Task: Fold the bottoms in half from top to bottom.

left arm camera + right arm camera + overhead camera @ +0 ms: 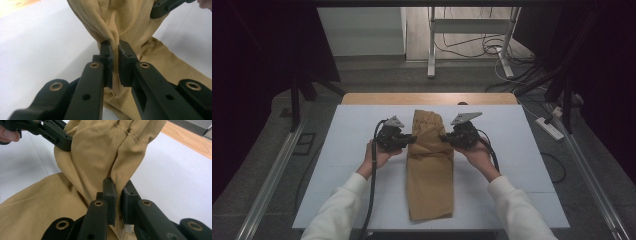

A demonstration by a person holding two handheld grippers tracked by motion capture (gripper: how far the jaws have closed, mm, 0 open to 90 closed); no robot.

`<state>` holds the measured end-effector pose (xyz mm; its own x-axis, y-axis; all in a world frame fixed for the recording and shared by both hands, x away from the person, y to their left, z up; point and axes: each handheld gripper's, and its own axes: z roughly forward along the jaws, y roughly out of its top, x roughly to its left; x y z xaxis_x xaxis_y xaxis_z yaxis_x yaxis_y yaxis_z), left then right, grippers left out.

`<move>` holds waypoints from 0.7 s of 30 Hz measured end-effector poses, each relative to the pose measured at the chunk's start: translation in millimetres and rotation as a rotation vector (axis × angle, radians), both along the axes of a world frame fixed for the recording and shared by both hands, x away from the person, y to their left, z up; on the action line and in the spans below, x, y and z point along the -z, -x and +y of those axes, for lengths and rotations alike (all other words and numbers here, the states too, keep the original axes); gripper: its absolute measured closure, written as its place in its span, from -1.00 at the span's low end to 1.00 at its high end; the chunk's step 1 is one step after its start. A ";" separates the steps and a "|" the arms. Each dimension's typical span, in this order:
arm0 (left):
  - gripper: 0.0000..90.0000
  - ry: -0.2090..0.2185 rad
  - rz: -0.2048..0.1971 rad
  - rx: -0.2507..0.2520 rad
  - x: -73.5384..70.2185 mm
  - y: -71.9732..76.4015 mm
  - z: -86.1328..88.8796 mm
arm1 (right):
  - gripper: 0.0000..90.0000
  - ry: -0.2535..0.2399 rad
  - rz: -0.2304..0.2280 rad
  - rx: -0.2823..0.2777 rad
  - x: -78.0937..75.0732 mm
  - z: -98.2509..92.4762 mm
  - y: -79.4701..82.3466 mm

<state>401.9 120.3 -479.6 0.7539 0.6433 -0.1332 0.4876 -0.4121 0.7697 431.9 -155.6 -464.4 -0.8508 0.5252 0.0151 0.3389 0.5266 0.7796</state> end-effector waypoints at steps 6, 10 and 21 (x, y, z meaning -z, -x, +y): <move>0.83 0.008 0.003 0.007 3.0 5.8 0.1 | 0.85 -0.007 0.006 -0.005 2.1 -2.0 5.2; 0.83 0.013 0.005 0.010 5.6 9.7 0.2 | 0.85 -0.005 0.007 -0.010 3.5 -2.3 10.0; 0.83 0.014 0.018 0.017 11.8 14.8 -0.4 | 0.85 -0.003 0.016 -0.019 9.9 -3.7 16.5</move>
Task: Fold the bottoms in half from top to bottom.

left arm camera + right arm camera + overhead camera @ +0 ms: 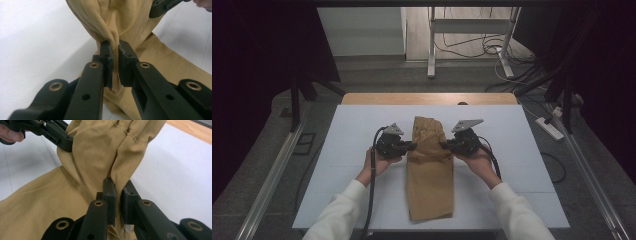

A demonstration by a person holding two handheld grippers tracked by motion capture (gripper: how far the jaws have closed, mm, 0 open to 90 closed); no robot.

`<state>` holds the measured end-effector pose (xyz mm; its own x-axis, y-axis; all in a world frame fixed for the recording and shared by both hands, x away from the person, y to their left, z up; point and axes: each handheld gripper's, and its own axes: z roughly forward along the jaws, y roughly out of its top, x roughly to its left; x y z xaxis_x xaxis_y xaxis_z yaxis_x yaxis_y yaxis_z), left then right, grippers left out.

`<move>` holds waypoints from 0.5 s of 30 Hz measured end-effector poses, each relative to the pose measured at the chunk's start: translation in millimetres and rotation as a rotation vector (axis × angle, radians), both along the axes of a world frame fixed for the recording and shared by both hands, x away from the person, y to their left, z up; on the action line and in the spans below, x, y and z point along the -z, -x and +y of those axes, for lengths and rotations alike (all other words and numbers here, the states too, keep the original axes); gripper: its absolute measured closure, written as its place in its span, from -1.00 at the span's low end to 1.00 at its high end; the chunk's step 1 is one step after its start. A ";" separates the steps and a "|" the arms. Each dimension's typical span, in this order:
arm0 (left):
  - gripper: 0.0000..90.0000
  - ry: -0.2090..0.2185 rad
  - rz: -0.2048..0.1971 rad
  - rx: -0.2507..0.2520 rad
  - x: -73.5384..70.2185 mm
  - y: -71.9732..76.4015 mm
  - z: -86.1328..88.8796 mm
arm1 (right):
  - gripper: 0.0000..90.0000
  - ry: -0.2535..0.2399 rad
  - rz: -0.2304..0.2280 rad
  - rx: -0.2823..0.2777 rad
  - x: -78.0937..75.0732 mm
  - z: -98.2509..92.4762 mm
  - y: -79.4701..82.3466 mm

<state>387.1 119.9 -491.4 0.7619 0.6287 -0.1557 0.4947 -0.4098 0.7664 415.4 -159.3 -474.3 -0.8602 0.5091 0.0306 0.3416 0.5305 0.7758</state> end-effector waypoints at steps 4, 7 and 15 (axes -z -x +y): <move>0.83 -0.001 0.001 0.001 0.4 1.5 0.0 | 0.85 -0.001 0.007 0.000 0.7 -0.2 1.1; 0.83 0.001 0.002 0.004 1.3 4.3 -0.2 | 0.85 0.003 0.007 -0.002 1.2 -0.6 3.7; 0.83 0.006 0.007 0.013 7.2 13.0 -2.3 | 0.85 0.003 0.016 -0.007 5.4 -3.0 12.8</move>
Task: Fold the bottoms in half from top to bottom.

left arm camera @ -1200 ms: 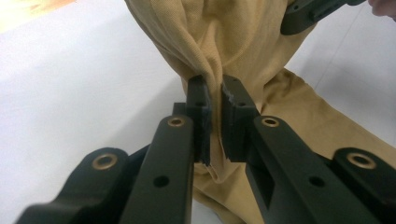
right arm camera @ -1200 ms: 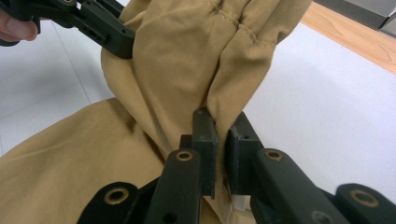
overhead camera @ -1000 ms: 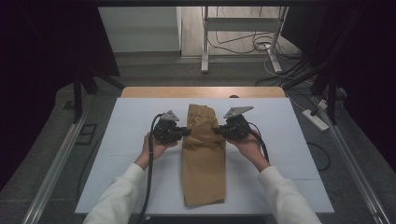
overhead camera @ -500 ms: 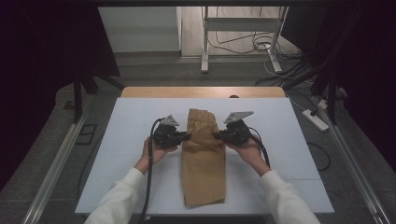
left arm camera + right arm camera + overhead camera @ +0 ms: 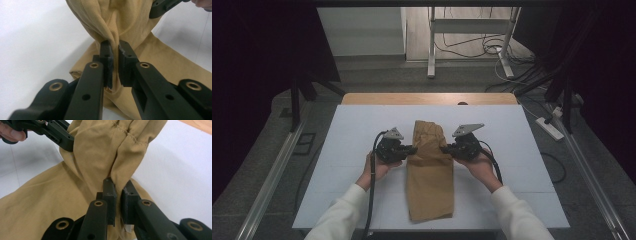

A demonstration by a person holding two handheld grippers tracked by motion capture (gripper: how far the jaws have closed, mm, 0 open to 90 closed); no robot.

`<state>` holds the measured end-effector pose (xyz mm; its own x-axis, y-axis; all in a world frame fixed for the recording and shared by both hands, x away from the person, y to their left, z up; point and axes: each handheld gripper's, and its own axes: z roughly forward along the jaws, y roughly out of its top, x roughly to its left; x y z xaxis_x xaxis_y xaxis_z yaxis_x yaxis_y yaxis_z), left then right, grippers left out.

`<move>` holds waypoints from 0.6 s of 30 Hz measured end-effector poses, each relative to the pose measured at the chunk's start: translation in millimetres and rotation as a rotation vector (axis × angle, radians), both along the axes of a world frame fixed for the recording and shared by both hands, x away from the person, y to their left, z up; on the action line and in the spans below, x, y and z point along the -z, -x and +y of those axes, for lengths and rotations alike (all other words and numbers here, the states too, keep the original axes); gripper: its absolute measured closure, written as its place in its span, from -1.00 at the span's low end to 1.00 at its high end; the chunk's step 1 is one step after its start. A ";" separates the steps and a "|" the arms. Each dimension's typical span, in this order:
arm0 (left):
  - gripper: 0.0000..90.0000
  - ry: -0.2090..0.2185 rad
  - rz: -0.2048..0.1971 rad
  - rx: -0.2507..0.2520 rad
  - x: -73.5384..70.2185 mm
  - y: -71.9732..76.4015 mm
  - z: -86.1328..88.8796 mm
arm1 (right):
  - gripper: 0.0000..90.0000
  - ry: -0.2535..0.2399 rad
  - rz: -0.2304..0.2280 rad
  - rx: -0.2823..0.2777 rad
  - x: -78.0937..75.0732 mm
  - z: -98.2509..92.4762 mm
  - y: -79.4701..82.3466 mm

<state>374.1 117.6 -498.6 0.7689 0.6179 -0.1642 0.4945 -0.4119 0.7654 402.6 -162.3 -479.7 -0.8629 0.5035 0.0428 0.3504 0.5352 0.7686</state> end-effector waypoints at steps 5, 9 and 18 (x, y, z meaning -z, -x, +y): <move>0.83 0.006 0.004 0.005 3.1 5.5 0.3 | 0.85 -0.011 0.003 0.000 3.7 -1.5 6.7; 0.83 0.005 0.005 0.007 5.4 9.9 0.2 | 0.85 -0.011 -0.001 -0.007 5.3 -1.6 14.1; 0.83 0.001 0.011 0.012 10.0 17.4 -1.4 | 0.85 -0.021 0.016 -0.009 10.9 -3.7 23.4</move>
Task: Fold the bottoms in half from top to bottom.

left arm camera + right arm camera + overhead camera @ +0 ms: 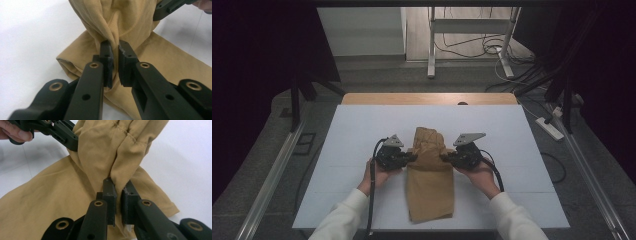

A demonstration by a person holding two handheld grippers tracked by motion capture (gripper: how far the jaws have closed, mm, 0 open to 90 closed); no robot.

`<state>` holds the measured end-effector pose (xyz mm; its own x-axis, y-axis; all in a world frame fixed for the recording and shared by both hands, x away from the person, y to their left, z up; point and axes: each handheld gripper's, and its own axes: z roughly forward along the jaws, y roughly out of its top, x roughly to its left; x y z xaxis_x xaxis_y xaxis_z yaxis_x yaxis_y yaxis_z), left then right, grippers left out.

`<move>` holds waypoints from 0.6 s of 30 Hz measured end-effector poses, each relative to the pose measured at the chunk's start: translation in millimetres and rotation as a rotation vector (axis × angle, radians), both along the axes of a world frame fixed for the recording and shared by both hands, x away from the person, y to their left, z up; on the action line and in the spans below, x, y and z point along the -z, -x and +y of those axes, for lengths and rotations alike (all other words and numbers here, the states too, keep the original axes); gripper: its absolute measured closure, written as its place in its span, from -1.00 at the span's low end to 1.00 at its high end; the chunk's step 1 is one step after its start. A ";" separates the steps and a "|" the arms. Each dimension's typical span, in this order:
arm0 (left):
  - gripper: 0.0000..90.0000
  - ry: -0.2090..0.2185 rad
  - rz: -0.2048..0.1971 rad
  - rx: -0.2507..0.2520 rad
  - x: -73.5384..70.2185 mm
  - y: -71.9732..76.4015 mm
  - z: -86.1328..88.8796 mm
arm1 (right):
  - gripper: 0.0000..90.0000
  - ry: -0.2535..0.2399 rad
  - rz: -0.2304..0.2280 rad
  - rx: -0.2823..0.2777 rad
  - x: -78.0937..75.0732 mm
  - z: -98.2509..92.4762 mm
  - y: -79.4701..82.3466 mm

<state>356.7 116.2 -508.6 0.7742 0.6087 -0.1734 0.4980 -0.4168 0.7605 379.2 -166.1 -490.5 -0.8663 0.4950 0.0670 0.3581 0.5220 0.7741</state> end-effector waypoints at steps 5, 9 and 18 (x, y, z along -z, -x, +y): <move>0.83 0.004 -0.002 0.007 -0.9 4.5 0.1 | 0.85 0.013 -0.013 -0.011 -0.3 -1.0 7.3; 0.83 0.005 0.000 0.014 -1.0 8.2 0.2 | 0.85 0.013 -0.004 -0.016 0.8 -2.8 10.5; 0.82 0.005 0.008 0.019 0.5 13.3 1.1 | 0.85 0.018 0.009 -0.027 4.3 -4.4 15.2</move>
<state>343.4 117.3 -509.1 0.7842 0.5930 -0.1828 0.4962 -0.4222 0.7587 364.0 -170.5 -494.8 -0.8787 0.4727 0.0666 0.3510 0.5452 0.7613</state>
